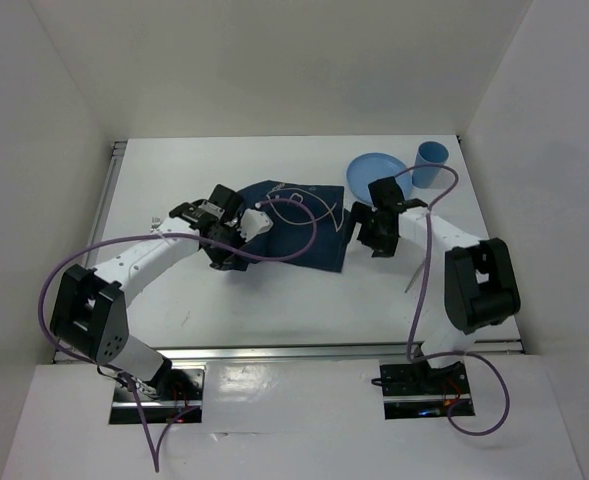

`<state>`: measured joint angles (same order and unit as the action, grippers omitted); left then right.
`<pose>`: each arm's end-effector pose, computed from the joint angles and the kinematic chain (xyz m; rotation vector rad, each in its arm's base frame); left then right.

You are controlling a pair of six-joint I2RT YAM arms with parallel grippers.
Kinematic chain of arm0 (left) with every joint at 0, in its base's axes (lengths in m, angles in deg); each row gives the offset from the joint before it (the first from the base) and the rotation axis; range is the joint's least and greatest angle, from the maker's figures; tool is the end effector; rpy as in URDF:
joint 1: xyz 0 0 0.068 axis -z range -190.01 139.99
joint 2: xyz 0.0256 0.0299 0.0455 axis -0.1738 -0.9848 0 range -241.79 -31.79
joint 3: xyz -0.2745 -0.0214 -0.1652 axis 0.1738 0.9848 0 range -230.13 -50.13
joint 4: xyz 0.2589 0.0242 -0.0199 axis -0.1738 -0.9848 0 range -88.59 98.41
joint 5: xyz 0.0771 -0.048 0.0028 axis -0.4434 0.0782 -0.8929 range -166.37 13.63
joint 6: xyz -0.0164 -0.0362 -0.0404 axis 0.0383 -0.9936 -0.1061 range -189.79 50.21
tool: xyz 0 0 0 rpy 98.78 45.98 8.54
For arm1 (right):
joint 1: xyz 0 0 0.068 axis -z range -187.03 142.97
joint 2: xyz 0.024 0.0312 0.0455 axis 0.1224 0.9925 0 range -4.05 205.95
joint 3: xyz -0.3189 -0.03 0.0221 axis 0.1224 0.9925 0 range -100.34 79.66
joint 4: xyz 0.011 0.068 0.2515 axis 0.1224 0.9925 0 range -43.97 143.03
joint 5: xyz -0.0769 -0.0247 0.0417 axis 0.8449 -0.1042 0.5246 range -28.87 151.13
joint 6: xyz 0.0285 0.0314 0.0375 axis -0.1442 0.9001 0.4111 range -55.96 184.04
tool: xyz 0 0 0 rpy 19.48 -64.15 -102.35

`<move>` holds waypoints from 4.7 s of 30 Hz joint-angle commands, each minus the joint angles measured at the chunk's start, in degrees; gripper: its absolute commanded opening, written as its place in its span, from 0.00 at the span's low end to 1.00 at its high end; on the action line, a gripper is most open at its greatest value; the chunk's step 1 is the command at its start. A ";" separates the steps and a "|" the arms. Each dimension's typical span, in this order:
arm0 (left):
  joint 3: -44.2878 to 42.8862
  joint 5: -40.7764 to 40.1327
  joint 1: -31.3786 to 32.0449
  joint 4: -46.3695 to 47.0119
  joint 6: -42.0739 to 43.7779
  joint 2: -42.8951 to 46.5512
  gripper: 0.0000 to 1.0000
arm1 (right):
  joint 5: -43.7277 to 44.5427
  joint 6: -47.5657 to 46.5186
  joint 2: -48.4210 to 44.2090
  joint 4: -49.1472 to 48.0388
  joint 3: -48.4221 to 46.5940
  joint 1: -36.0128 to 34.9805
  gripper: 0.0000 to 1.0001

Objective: Set the dinner table for one person

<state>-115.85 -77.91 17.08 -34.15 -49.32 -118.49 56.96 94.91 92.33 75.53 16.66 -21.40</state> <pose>0.2695 -0.1365 0.2935 1.0725 2.4552 -0.0005 0.3321 0.0880 0.2400 0.3656 2.6871 0.3425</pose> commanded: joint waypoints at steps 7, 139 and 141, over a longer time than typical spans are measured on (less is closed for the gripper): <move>1.03 0.40 -0.20 0.20 -2.63 3.99 0.00 | 1.97 7.27 0.90 -0.05 2.37 -8.39 0.89; 9.90 -5.77 -11.02 6.71 -4.56 -10.51 0.89 | -2.16 15.71 -5.32 -3.57 17.65 -1.98 0.00; 10.60 -5.06 -9.61 6.10 -4.56 -9.11 0.89 | -2.69 15.71 -7.16 -2.95 19.14 0.04 0.00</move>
<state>-107.87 -87.79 5.78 -23.81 -51.88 -128.43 49.64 109.78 87.74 68.23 33.58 -23.83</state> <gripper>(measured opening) 0.887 0.008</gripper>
